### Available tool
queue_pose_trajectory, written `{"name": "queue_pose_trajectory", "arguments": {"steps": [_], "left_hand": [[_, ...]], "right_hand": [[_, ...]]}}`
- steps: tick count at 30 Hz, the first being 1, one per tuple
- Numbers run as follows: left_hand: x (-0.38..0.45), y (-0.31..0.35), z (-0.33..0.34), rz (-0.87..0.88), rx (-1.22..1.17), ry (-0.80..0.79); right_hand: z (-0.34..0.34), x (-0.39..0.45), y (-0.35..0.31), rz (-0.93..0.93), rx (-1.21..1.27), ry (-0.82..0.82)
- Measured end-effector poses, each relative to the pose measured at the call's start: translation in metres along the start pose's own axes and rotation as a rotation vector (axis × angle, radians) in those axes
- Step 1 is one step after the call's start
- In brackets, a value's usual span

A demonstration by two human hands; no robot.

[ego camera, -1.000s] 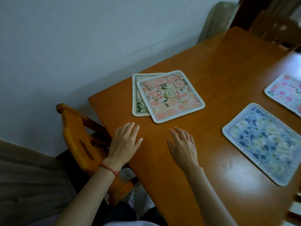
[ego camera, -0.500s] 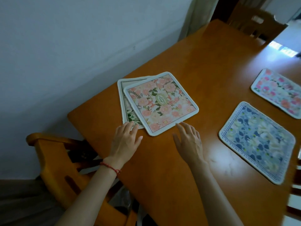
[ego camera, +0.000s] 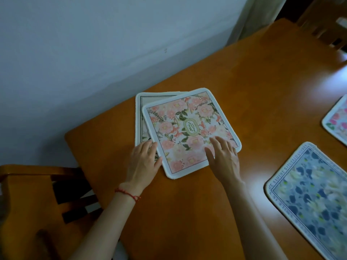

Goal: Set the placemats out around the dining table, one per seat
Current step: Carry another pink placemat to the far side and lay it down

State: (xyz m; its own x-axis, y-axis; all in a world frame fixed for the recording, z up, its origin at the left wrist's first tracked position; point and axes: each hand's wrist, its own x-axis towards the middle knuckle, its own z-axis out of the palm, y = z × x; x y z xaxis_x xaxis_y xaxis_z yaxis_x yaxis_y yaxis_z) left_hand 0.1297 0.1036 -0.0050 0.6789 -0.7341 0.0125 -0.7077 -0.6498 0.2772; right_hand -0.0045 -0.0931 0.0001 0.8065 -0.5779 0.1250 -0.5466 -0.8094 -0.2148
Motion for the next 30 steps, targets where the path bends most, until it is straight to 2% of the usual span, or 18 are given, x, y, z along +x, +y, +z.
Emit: {"name": "queue_pose_trajectory", "arguments": {"steps": [4,10,15,25,30], "left_hand": [[0.013,0.004,0.013,-0.117,-0.164,-0.014],[0.028,0.015,0.024,-0.465,-0.582,0.021],[0.039,0.020,0.032,-0.674,-0.772,0.103],[0.050,0.032,0.030,-0.855,-1.111,0.239],[0.053,0.021,0.033,-1.005,-1.259,0.232]], "right_hand": [[0.013,0.024,0.015,0.009,0.035,-0.022],[0.028,0.059,0.040,0.096,0.079,-0.074],[0.029,0.081,0.054,0.130,0.055,-0.093],[0.032,0.108,0.067,0.256,0.164,-0.185],[0.033,0.115,0.073,0.333,0.248,-0.200]]}}
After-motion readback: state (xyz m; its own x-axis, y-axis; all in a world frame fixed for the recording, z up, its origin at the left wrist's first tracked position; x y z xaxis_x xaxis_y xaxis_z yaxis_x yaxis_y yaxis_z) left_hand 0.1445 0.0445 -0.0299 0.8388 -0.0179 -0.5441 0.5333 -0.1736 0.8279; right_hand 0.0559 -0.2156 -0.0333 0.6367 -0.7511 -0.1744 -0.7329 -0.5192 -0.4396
